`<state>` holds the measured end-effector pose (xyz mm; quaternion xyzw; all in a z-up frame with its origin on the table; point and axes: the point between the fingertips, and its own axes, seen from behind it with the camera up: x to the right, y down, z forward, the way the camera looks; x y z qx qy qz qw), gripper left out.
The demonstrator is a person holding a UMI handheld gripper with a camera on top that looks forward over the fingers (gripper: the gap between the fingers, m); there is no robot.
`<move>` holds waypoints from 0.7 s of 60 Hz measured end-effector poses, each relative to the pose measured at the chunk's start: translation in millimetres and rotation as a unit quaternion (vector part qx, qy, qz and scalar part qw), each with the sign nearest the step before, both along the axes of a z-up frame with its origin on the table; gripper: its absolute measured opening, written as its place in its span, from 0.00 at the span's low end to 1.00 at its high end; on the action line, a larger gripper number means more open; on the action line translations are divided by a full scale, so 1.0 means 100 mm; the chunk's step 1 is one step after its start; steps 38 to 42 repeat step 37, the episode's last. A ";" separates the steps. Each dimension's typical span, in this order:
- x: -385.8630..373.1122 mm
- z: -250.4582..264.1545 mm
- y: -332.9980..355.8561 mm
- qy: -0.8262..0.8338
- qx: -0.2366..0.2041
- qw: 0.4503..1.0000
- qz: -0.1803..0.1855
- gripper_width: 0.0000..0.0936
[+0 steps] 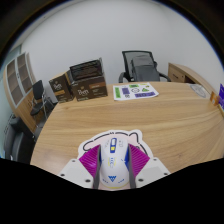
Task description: Arrange mouse
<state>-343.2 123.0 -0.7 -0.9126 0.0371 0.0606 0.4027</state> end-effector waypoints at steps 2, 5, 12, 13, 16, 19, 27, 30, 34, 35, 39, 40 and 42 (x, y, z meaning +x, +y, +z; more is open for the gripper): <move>0.00 -0.01 0.00 0.003 -0.001 1.000 0.002 0.48; -0.01 -0.02 0.00 0.003 -0.008 1.000 0.009 0.54; 0.02 0.12 -0.10 0.004 -0.020 1.000 0.011 0.90; 0.00 0.18 -0.12 0.006 -0.014 1.000 0.015 0.89; -0.01 0.37 -0.23 0.008 0.002 1.000 0.027 0.90; 0.02 0.56 -0.37 0.011 0.015 0.999 0.026 0.89; 0.16 1.08 -0.96 0.037 0.049 0.998 0.010 0.89; 0.26 1.22 -1.24 0.042 0.062 0.997 0.003 0.89; 0.36 1.33 -1.67 0.049 0.067 0.997 0.000 0.89; 0.39 1.35 -1.79 0.051 0.068 0.996 0.001 0.89; 0.45 1.38 -2.02 0.053 0.067 0.996 0.003 0.89; 0.45 1.38 -2.02 0.053 0.067 0.996 0.003 0.89; 0.45 1.38 -2.02 0.053 0.067 0.996 0.003 0.89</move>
